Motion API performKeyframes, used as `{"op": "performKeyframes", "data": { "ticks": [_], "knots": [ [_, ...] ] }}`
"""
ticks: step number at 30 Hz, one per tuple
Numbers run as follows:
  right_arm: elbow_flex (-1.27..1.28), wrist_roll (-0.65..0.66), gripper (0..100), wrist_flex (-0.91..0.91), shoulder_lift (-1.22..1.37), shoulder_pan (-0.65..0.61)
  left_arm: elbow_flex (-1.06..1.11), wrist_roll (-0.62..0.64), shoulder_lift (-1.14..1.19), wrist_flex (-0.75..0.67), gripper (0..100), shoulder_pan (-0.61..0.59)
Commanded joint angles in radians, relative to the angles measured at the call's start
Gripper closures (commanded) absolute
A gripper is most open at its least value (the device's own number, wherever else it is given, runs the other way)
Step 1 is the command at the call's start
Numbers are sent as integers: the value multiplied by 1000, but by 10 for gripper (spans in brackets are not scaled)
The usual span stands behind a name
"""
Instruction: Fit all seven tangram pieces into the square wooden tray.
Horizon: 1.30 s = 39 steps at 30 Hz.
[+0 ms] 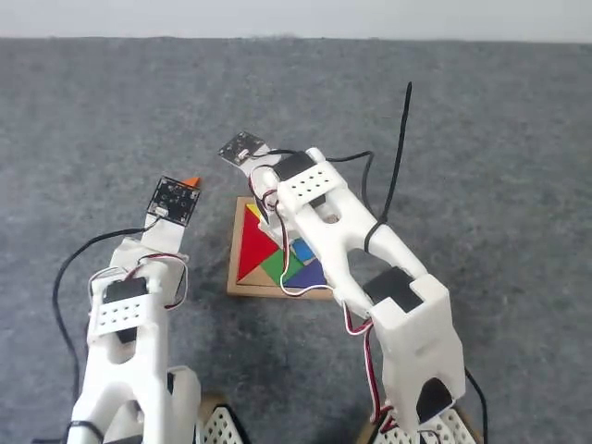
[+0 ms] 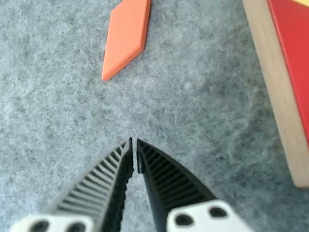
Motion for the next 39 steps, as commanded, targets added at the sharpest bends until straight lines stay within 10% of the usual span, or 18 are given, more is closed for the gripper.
{"op": "performKeyframes", "data": {
  "ticks": [1, 23, 31, 39],
  "knots": [
    [-55, 11, 969, 25, -108, 28, -8, -12, -34, -21, 986, -2],
    [-89, 71, 963, 185, -211, 114, -8, -12, -34, -21, 986, 0],
    [-3, 393, 819, 269, -346, 87, -8, -12, -34, -21, 986, 0],
    [463, 535, 759, -25, -529, -62, -8, -12, -34, -21, 986, 0]
  ]
}}
